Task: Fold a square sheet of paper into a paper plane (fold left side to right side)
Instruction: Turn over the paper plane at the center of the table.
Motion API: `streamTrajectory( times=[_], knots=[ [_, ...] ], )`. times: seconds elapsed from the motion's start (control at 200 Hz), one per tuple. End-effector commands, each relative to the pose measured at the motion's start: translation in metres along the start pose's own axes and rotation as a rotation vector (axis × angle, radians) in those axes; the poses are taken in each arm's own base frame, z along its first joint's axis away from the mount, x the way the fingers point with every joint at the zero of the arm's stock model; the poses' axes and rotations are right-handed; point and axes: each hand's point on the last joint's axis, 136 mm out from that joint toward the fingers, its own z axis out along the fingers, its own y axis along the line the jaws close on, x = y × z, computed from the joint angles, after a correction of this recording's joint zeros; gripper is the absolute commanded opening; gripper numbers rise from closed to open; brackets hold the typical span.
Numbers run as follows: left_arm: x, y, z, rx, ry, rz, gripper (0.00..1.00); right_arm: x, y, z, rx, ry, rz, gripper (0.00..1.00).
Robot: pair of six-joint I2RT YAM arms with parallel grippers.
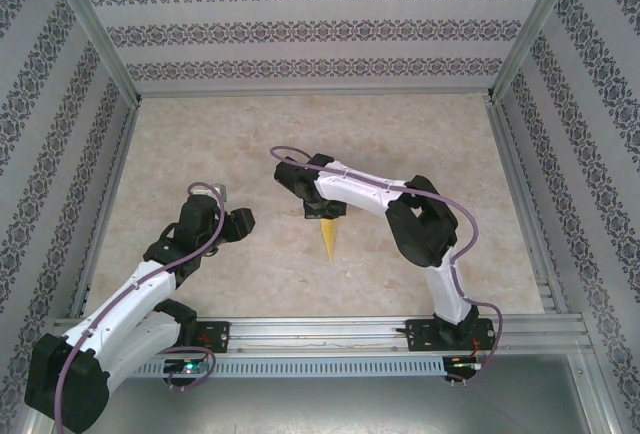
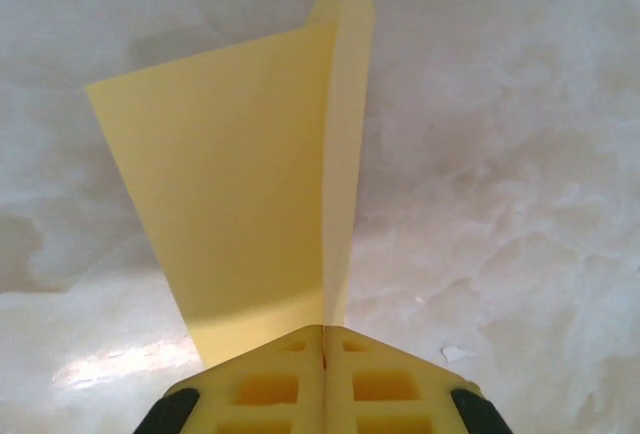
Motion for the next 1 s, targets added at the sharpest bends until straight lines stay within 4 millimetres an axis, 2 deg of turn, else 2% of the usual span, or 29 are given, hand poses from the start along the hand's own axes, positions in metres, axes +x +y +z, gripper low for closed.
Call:
streamTrajectory(
  times=[0.0, 0.21, 0.34, 0.45, 0.72, 0.854, 0.994],
  knots=[
    [-0.01, -0.004, -0.006, 0.011, -0.006, 0.004, 0.58, -0.002, -0.012, -0.027, -0.019, -0.052, -0.005, 0.0],
    [-0.024, -0.016, -0.016, 0.061, -0.041, -0.024, 0.61, -0.011, -0.019, -0.064, -0.152, -0.147, -0.006, 0.0],
    [-0.035, -0.024, -0.027, 0.096, -0.081, -0.032, 0.61, -0.019, -0.018, -0.091, -0.336, -0.238, -0.015, 0.0],
    [-0.042, -0.029, -0.034, 0.123, -0.113, -0.045, 0.62, -0.024, -0.02, -0.106, -0.514, -0.285, -0.018, 0.0],
    [-0.049, -0.043, -0.037, 0.202, -0.13, -0.087, 0.62, -0.027, -0.022, -0.12, -1.041, -0.296, 0.027, 0.0],
    [-0.049, -0.05, -0.033, 0.243, -0.115, -0.105, 0.62, -0.022, -0.02, -0.113, -1.196, -0.262, 0.04, 0.0],
    [-0.047, -0.058, -0.024, 0.283, -0.08, -0.12, 0.61, -0.02, -0.012, -0.096, -1.269, -0.231, 0.077, 0.0]
  ],
)
